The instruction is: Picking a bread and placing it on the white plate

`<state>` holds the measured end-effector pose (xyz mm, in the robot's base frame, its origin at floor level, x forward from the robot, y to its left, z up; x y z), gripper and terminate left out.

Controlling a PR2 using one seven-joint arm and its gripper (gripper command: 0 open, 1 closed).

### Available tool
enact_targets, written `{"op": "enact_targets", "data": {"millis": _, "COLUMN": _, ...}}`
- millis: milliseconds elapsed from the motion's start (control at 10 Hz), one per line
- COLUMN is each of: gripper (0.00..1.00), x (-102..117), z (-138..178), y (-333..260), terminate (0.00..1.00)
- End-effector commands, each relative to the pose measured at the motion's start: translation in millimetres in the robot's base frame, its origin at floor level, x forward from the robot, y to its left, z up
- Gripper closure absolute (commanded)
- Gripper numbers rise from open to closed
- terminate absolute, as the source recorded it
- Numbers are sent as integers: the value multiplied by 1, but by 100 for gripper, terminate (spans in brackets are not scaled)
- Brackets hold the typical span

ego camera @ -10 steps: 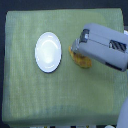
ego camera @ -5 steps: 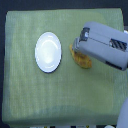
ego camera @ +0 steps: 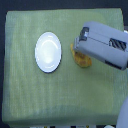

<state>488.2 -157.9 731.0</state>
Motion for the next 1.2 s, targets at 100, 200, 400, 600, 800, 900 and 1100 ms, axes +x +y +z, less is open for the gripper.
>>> {"op": "enact_targets", "data": {"millis": 100, "gripper": 100, "x": 5, "z": 14, "y": 4, "terminate": 0}}
{"op": "enact_targets", "data": {"millis": 200, "gripper": 100, "x": 5, "z": 16, "y": 1, "terminate": 0}}
{"op": "enact_targets", "data": {"millis": 400, "gripper": 100, "x": 5, "z": 17, "y": -2, "terminate": 0}}
{"op": "enact_targets", "data": {"millis": 600, "gripper": 100, "x": 4, "z": 21, "y": 0, "terminate": 0}}
{"op": "enact_targets", "data": {"millis": 800, "gripper": 100, "x": 4, "z": 44, "y": 8, "terminate": 0}}
{"op": "enact_targets", "data": {"millis": 900, "gripper": 100, "x": 5, "z": 65, "y": 15, "terminate": 0}}
{"op": "enact_targets", "data": {"millis": 1100, "gripper": 100, "x": 14, "z": 99, "y": 30, "terminate": 0}}
